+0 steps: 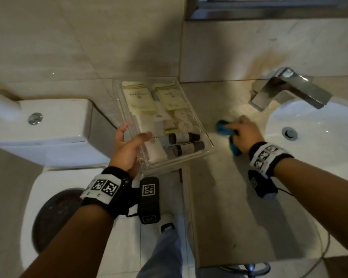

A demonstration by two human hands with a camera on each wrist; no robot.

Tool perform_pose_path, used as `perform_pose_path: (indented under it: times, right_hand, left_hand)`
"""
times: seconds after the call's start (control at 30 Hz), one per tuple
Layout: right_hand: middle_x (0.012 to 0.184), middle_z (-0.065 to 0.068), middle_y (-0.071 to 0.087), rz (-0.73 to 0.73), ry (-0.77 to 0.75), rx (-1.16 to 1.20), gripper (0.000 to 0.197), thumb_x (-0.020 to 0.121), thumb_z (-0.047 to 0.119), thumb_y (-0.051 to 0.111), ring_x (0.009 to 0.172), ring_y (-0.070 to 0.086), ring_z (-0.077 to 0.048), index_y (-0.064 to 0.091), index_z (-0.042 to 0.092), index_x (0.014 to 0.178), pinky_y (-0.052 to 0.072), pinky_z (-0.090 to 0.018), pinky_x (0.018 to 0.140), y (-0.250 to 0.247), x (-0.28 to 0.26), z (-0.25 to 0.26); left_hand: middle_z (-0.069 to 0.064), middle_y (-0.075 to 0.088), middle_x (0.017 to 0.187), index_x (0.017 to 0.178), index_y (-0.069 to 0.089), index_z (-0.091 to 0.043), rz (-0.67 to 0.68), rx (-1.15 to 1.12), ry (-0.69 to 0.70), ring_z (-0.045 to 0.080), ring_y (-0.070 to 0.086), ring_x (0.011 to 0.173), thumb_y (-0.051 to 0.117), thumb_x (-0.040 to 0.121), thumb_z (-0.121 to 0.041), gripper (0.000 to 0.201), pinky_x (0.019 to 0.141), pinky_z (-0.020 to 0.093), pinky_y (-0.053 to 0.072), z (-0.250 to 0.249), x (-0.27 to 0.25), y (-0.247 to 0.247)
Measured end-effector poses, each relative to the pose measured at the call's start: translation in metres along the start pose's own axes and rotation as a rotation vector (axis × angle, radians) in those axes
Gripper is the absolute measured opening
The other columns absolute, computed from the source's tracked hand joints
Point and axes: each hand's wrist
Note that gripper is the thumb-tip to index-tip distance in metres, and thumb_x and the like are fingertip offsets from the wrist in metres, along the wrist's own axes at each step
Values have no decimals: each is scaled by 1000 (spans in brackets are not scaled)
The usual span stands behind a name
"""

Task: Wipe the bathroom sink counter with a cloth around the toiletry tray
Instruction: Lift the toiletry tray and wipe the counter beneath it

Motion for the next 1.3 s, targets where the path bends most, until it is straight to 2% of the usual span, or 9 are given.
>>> perform_pose_path:
  times: [0.13,0.3,0.4,0.63,0.73,0.9,1.0,1.13,1.3]
  right_hand:
    - [126,-24,45,-73,394,28,35,84,6,56,113,48,-44,63,10,118,32,-41,108,-19,0,-29]
    - [107,-14,52,49,110,140,33,78,-5,60,100,55,-36,70,5,107,37,-23,93,0,-47,1]
    - [94,-4,44,116,-15,147,37,75,-13,59,93,54,-32,71,6,104,41,-24,90,-1,-53,-7]
    - [121,-23,44,-94,428,127,31,87,4,54,110,49,-44,65,9,116,38,-37,104,-13,-21,-44]
    - [116,-21,49,9,261,166,31,85,4,59,105,52,-37,66,11,114,36,-27,97,-4,-42,-16]
    - [94,-15,51,136,-68,119,31,81,1,61,89,50,-34,70,13,108,42,-34,79,7,-77,5]
    - [100,-13,48,44,74,152,34,83,-4,57,94,51,-32,70,13,109,34,-18,85,-1,-53,-19]
    - [120,-22,46,-56,394,132,31,85,2,57,107,52,-43,67,11,113,39,-34,101,-14,-27,-42]
    - [103,-19,50,99,155,126,31,80,-2,61,96,53,-39,70,11,108,39,-29,87,-3,-55,-18]
  left_hand:
    - [6,69,96,136,41,-13,-4,5,11,18,71,80,62,81,6,62,66,33,57,1,-2,-4]
    - [8,67,102,136,40,-19,-18,-2,-35,22,68,87,63,81,3,64,76,41,55,4,-7,0]
    - [11,66,107,136,40,-19,-7,-18,-50,24,68,90,64,81,4,65,75,40,55,4,-7,3]
    - [10,66,108,137,40,-19,1,2,-46,27,67,97,65,79,5,67,89,50,52,7,-4,10]
    - [11,66,109,136,41,-21,5,-13,-66,30,66,100,65,80,4,67,90,52,51,8,-2,14]
    - [9,67,108,136,41,-22,22,-12,-71,27,68,96,64,80,4,66,84,46,55,7,2,20]
    - [8,69,103,136,42,-20,20,-2,-53,27,69,94,65,79,5,66,87,49,53,4,5,20]
    - [6,70,99,135,43,-21,28,20,-39,24,70,89,65,79,5,66,84,48,54,4,7,22]
    - [6,69,101,136,42,-19,32,5,-46,23,70,87,63,80,5,64,77,43,57,4,9,23]
Point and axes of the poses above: each hand's wrist, its own x-axis towards the middle knuckle, its own y-axis out of the palm, z = x × y
